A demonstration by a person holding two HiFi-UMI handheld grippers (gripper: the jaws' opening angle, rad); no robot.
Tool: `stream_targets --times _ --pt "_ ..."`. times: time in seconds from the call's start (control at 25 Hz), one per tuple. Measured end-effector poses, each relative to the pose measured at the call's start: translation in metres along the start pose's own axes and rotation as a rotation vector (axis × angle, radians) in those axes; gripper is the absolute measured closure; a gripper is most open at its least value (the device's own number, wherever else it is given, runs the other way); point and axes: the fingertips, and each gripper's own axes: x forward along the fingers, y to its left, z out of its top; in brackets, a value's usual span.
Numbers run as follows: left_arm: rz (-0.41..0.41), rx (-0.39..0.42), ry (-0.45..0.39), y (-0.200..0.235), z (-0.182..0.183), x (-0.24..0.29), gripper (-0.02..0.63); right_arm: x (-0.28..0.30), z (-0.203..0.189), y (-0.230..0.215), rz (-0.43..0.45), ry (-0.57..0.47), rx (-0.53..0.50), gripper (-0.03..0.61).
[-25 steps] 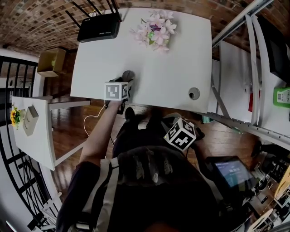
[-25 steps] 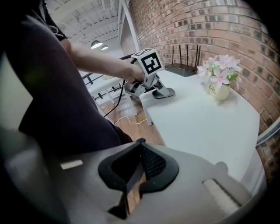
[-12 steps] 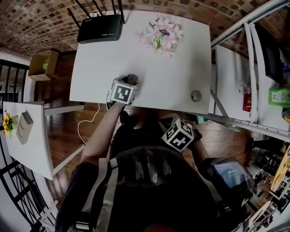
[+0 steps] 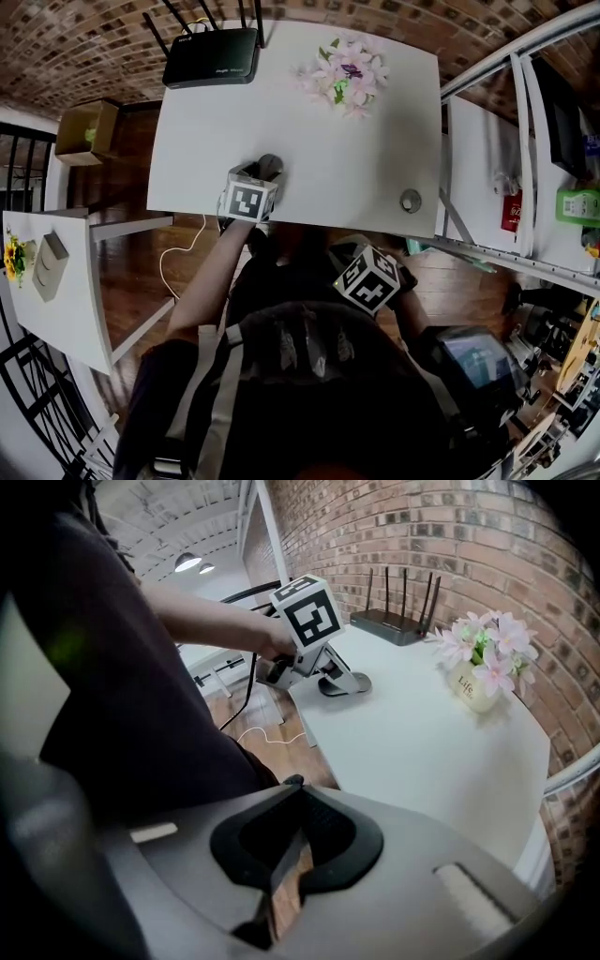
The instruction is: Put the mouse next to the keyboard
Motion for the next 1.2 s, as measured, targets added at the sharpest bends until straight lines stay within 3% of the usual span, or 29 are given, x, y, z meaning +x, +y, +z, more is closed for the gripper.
stream_targets --times 0.56,0.88,1.12,1.2 --pt "0.048 -0.082 -0.020 0.037 -0.014 -0.016 0.341 0.006 0.016 0.000 0.015 0.009 -0.041 0.572" --pt "0.064 -0.108 -0.058 0.080 -0.058 0.019 0.339 0.009 0.019 0.004 0.028 0.022 -0.049 0.572" --pt "0.064 -0.124 -0.094 0.081 -0.036 -0.007 0.339 0.010 0.022 0.006 0.025 0.033 -0.049 0.572" --pt "0.069 -0.117 -0.104 0.092 -0.044 0.003 0.339 0.010 0.022 0.006 0.021 0.041 -0.052 0.572"
